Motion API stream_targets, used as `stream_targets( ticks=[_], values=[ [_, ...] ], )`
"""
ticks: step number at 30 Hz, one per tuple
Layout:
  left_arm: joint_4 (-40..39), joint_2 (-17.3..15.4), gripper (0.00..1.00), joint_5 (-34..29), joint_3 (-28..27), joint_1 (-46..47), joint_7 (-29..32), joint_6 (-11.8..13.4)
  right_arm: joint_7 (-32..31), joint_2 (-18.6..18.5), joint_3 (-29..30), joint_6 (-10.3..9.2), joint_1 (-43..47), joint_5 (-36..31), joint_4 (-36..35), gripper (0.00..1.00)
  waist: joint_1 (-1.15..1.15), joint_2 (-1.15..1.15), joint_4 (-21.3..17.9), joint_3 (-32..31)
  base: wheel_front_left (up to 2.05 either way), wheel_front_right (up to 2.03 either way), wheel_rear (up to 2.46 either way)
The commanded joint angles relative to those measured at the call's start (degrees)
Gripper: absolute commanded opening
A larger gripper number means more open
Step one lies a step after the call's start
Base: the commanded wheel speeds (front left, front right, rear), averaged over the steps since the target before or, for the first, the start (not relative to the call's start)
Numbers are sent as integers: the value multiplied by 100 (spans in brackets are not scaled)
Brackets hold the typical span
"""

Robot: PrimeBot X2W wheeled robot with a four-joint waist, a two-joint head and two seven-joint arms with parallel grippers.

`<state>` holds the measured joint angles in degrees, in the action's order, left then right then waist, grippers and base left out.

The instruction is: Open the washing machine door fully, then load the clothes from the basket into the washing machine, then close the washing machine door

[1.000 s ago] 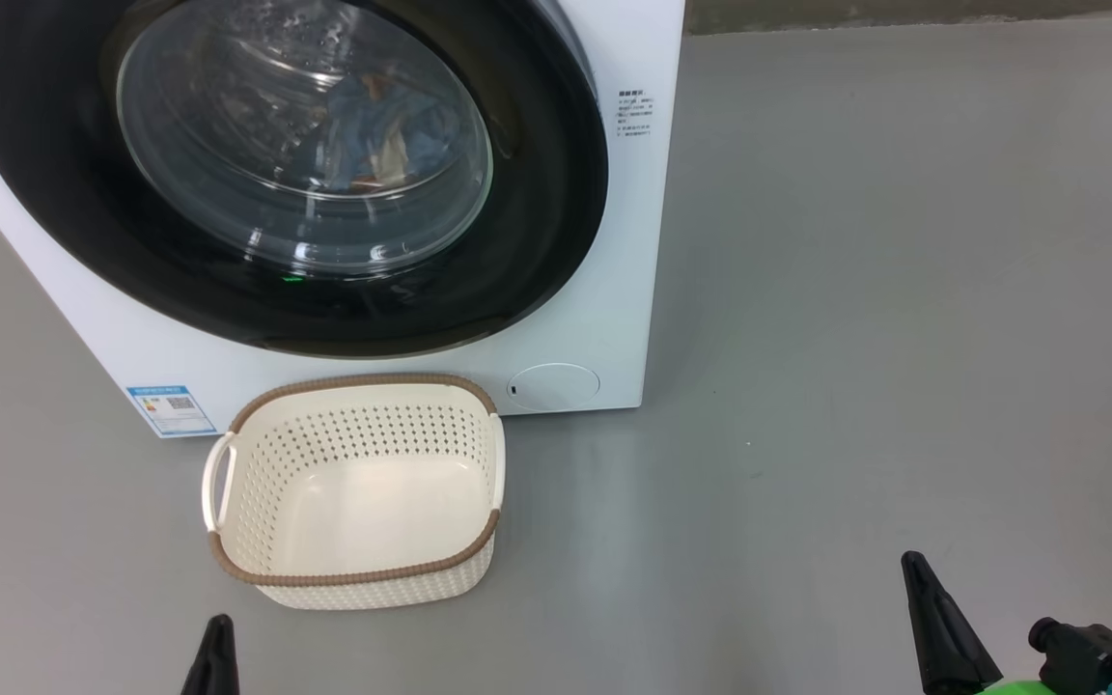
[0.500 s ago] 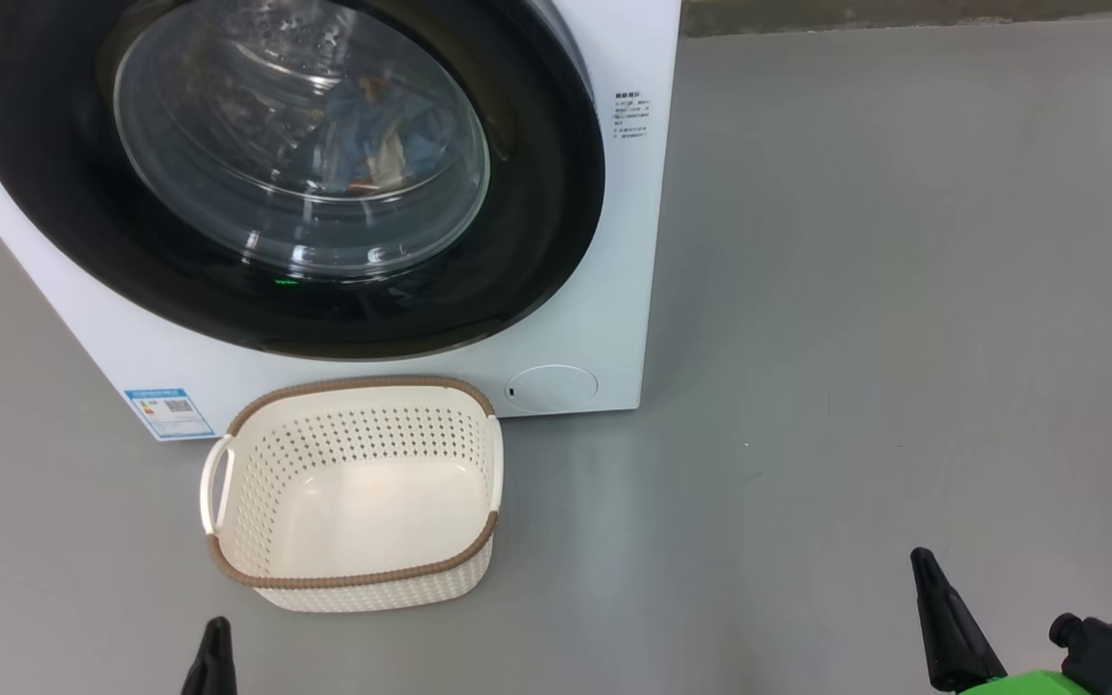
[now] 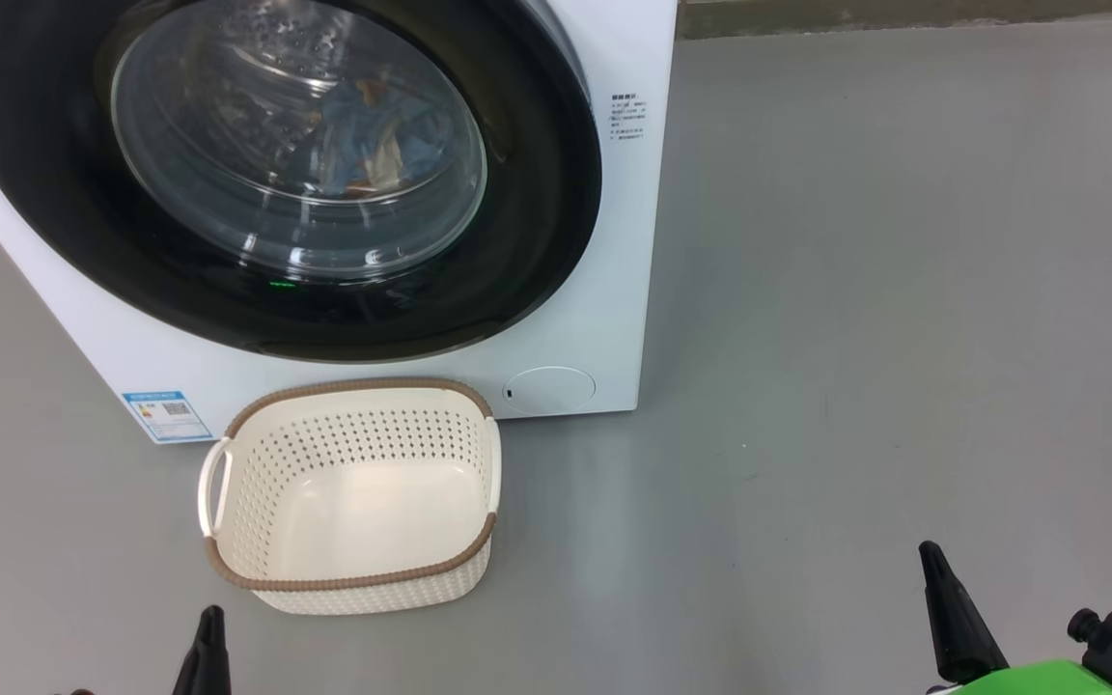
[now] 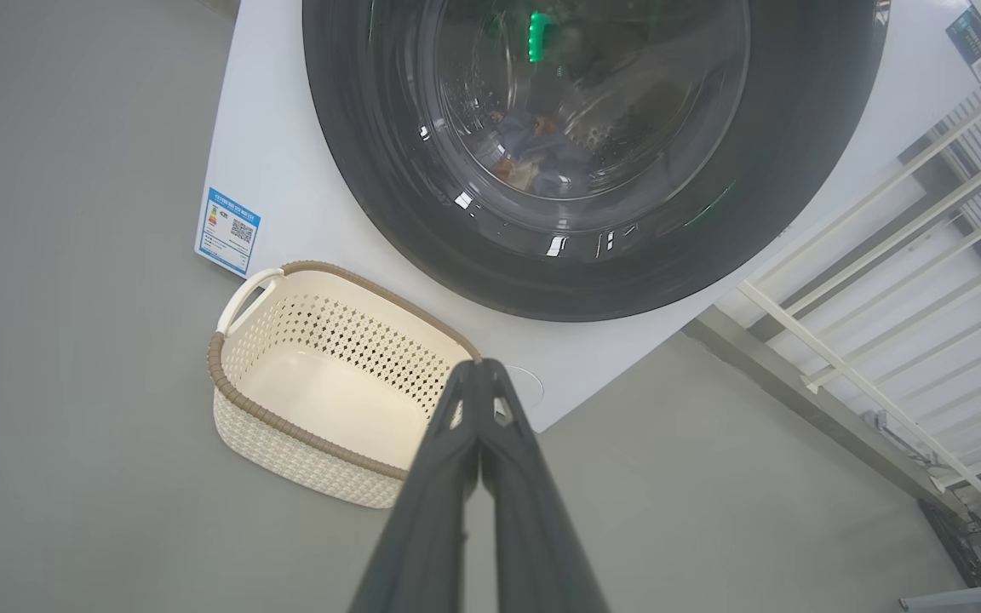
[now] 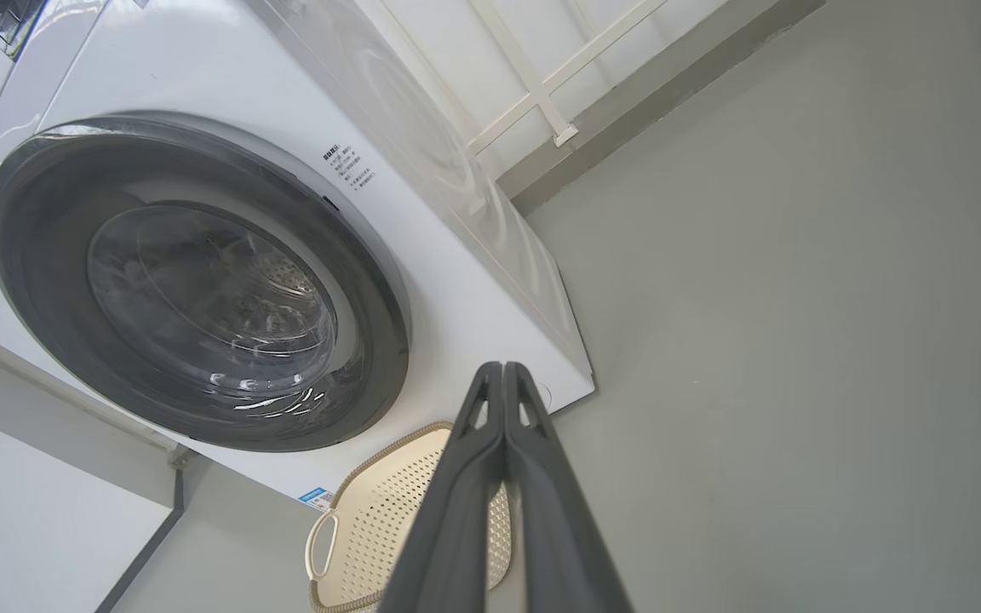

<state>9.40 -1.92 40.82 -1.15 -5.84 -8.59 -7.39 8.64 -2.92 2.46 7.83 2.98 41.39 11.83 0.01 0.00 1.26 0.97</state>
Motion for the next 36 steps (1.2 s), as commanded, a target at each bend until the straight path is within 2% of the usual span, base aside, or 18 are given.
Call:
stream_targets(
  ticks=[1, 36],
  values=[
    [-101, -97, 0, 153, -77, 256, 17, -4, -29, -68, -18, -12, -260, 201, -120, 0, -1, 0, -2, -1, 0, 0, 0],
    [137, -175, 0, 2402, -167, 656, 574, -7, -598, -103, 75, -22, -536, 2388, 22, 0, -1, 0, -56, -35, 0, 0, 0]
  ],
)
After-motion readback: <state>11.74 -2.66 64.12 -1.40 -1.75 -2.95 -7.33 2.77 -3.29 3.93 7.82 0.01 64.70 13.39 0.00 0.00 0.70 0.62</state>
